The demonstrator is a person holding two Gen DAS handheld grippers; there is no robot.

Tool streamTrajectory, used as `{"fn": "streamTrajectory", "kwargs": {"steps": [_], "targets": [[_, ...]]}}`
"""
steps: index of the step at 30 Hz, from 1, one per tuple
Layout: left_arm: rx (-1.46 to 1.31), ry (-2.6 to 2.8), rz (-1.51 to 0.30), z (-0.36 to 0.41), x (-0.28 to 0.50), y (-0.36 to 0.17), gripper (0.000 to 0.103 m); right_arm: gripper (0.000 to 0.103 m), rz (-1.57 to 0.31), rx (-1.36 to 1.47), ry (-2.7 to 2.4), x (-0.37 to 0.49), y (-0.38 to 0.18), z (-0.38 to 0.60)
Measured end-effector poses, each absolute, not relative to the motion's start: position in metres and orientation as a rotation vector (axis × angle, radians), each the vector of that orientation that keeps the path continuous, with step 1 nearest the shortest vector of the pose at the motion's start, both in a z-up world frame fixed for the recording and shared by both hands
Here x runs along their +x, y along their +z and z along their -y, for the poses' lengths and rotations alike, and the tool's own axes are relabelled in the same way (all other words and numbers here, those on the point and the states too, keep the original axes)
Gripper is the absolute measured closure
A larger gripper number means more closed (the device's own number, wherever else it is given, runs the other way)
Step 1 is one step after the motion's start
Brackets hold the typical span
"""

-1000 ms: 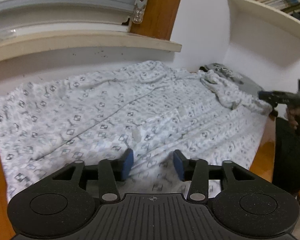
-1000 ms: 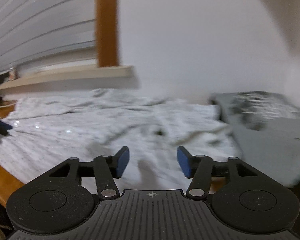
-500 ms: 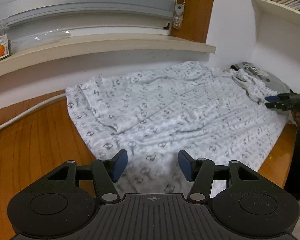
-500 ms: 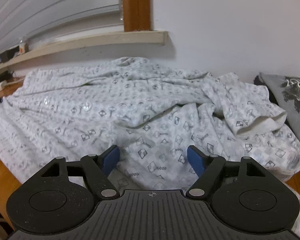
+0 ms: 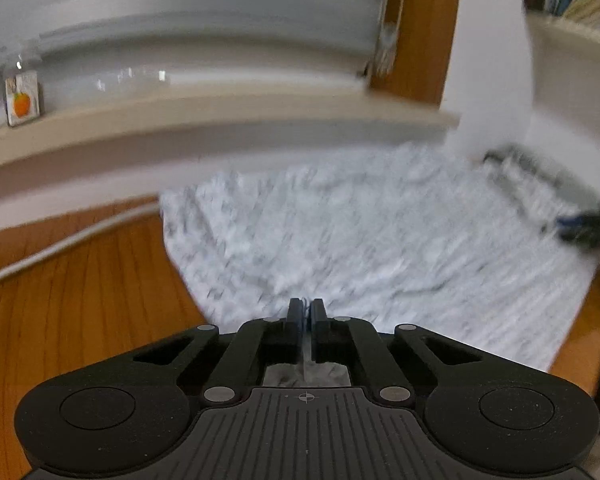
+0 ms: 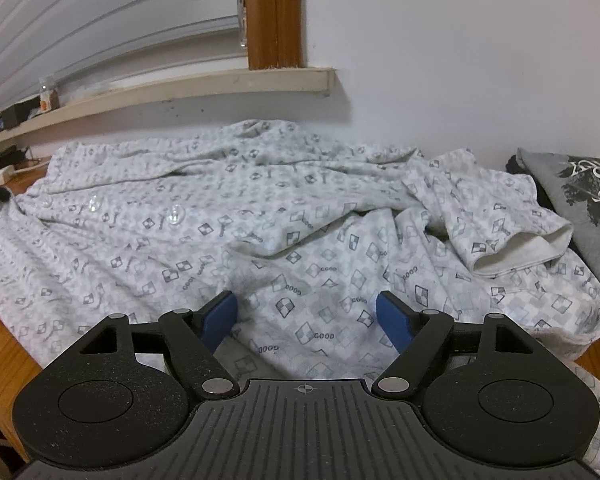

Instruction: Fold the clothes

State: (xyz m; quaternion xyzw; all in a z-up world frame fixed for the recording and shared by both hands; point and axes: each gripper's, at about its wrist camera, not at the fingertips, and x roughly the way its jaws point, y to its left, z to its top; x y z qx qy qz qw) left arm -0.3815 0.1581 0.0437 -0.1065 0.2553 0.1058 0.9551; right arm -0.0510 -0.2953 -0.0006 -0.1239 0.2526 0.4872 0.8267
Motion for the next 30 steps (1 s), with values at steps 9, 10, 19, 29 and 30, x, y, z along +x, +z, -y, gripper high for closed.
{"fn": "streamTrajectory", "kwargs": {"steps": [9, 10, 19, 29, 30], "targets": [[-0.26, 0.306, -0.562, -0.155, -0.394, 0.043, 0.083, 0.027, -0.533, -0.257, 1.033, -0.05, -0.001, 0.296], [-0.276, 0.307, -0.565, -0.155, -0.397, 0.04, 0.08, 0.027, -0.532, -0.257, 1.032, -0.05, -0.001, 0.296], [-0.329, 0.308, -0.544, -0.126, -0.433, 0.031, 0.073, 0.027, -0.529, -0.252, 1.029, -0.051, -0.001, 0.297], [-0.297, 0.351, -0.603, -0.093, -0.447, 0.027, 0.073, 0.027, -0.526, -0.251, 1.025, -0.052, -0.001, 0.296], [-0.284, 0.358, -0.612, -0.091, -0.445, 0.026, 0.073, 0.027, -0.526, -0.25, 1.025, -0.052, -0.001, 0.297]]}}
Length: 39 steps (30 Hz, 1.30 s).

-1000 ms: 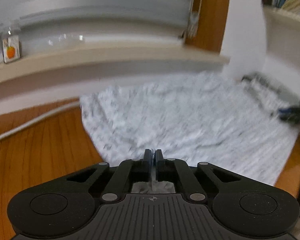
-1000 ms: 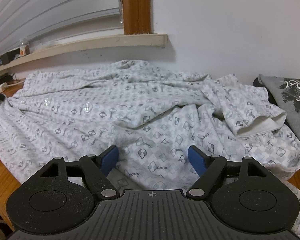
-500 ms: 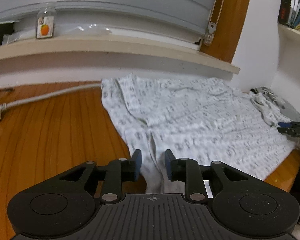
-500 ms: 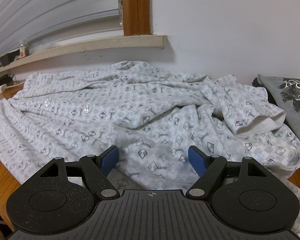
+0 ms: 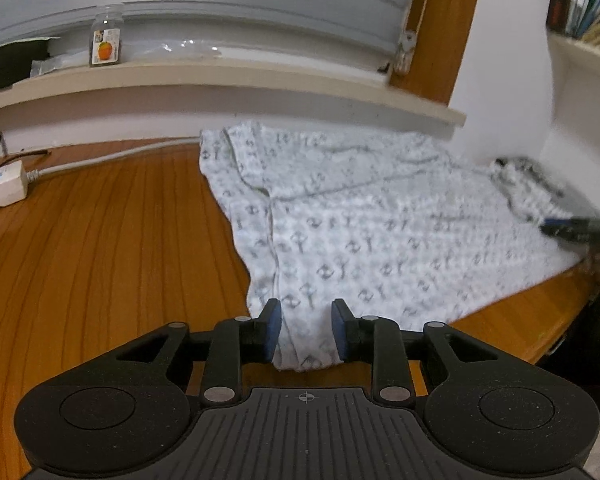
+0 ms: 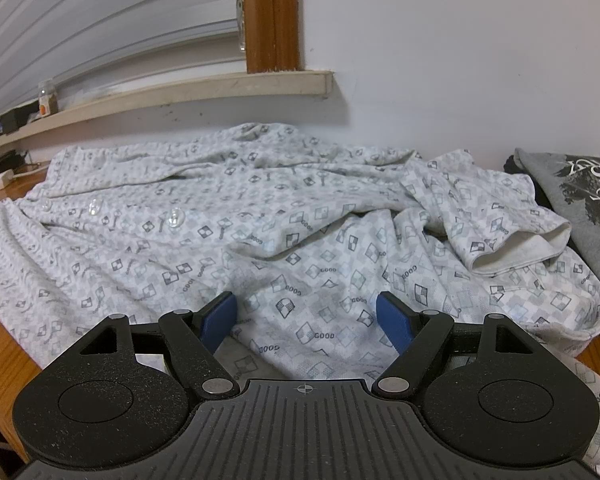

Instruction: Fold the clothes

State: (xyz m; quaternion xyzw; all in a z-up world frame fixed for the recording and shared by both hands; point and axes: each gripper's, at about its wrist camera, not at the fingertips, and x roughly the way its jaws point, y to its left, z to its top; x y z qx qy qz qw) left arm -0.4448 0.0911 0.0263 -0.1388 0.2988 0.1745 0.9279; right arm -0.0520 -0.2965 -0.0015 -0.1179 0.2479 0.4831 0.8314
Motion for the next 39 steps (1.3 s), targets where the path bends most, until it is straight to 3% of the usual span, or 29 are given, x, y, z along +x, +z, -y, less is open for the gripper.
{"fn": "streamTrajectory", "kwargs": {"steps": [16, 19, 27, 32, 37, 39], "targets": [[-0.253, 0.404, -0.624, -0.09, -0.434, 0.023, 0.071, 0.027, -0.517, -0.243, 1.018, -0.053, -0.003, 0.297], [-0.225, 0.432, -0.602, -0.087, -0.436, 0.023, 0.1, 0.027, -0.516, -0.242, 1.018, -0.053, -0.003, 0.297], [-0.257, 0.385, -0.538, -0.073, -0.465, 0.053, 0.1, 0.027, -0.515, -0.24, 1.021, -0.053, -0.003, 0.298], [-0.271, 0.371, -0.608, -0.074, -0.476, 0.047, 0.1, 0.026, -0.515, -0.234, 1.03, -0.053, -0.003, 0.299], [-0.287, 0.395, -0.639, -0.082, -0.466, 0.039, 0.094, 0.024, -0.507, -0.244, 1.031, -0.055, -0.002, 0.3], [-0.278, 0.412, -0.615, -0.085, -0.463, 0.043, 0.084, 0.019, -0.497, -0.249, 1.041, -0.057, -0.002, 0.301]]}}
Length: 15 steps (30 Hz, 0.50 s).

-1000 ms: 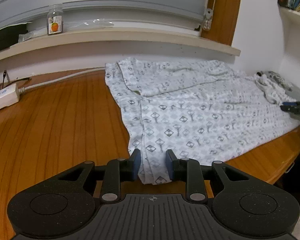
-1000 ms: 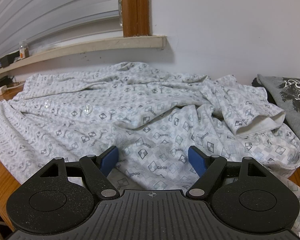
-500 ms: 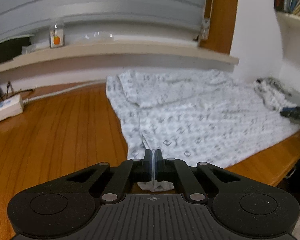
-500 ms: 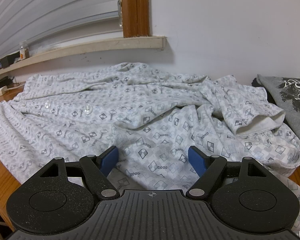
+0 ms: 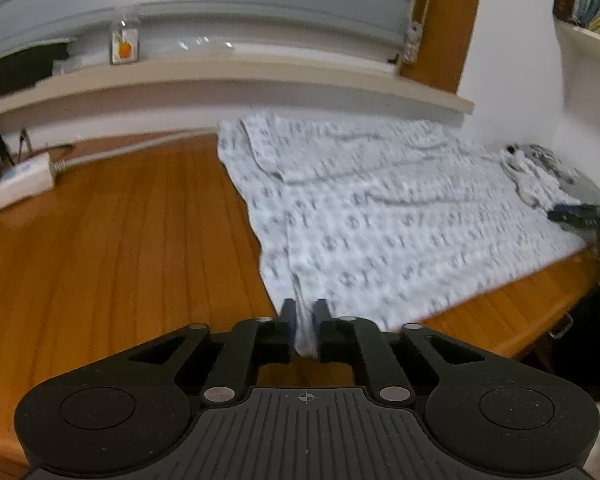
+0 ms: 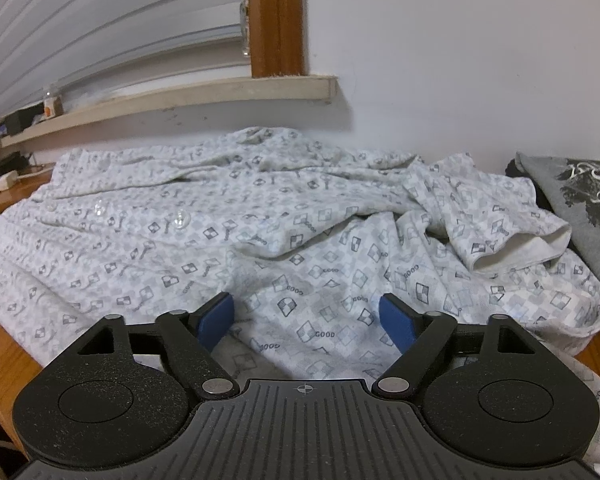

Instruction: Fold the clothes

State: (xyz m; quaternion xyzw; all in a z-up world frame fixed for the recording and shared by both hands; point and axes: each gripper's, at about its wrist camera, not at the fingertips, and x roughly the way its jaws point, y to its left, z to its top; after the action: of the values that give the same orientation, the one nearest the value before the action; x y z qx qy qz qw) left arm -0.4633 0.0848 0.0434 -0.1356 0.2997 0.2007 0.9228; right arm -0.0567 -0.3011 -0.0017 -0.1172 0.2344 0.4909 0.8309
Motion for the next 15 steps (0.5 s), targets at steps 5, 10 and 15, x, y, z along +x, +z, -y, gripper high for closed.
{"fn": "streamTrajectory", "kwargs": {"steps": [5, 10, 15], "targets": [[-0.24, 0.35, -0.551, -0.088, -0.428, 0.056, 0.063, 0.013, -0.48, -0.201, 1.068, -0.057, 0.006, 0.318], [-0.214, 0.196, -0.528, -0.083, -0.351, 0.055, 0.057, 0.013, -0.441, -0.168, 0.987, -0.043, 0.025, 0.345], [-0.188, 0.047, -0.515, -0.057, -0.272, 0.053, 0.047, 0.028, -0.449, -0.208, 0.934, -0.028, 0.028, 0.362]]}}
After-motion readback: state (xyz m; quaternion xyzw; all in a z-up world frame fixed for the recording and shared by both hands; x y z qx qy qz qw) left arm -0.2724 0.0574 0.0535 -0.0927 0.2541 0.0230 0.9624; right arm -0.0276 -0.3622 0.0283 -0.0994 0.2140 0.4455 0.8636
